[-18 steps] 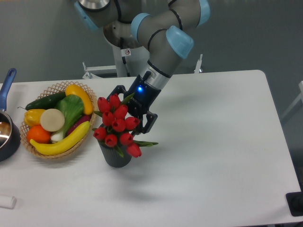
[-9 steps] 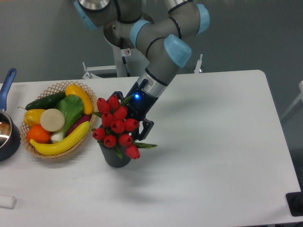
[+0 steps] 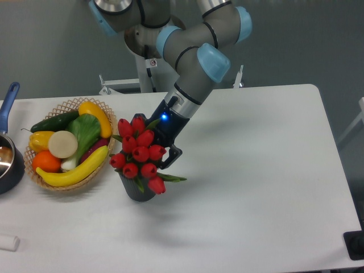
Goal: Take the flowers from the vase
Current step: 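Close the gripper around the tulip stems, then lift the tulip bouquet straight up out of the grey vase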
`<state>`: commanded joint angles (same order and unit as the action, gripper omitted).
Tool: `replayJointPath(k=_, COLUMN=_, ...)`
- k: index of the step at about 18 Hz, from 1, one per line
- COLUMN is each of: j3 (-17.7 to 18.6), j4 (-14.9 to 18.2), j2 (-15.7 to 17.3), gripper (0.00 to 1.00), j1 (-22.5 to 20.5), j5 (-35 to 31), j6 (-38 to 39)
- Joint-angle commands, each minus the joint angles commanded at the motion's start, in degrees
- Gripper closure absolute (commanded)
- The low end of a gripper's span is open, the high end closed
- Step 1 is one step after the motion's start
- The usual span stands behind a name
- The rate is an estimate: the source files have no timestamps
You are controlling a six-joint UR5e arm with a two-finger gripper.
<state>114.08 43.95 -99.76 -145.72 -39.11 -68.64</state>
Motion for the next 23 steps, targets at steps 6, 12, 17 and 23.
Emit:
replayJointPath(k=6, j3=0.18, j4=0.00, j2=0.09, gripper=0.54, j1=-0.35, j5=0.09, j6=0.26)
replayJointPath(k=12, j3=0.18, j4=0.00, j2=0.09, gripper=0.55, j1=-0.35, j5=0.17, j6=0.35)
replayJointPath(k=17, j3=0.00, j4=0.00, j2=0.35, gripper=0.56, j1=-0.61, j5=1.66, j6=0.44)
replayJointPath(k=23, j3=-0.61, j4=0.00, j2=3.07, gripper=0.56, j1=-0.97, j5=3.60, j6=4.12)
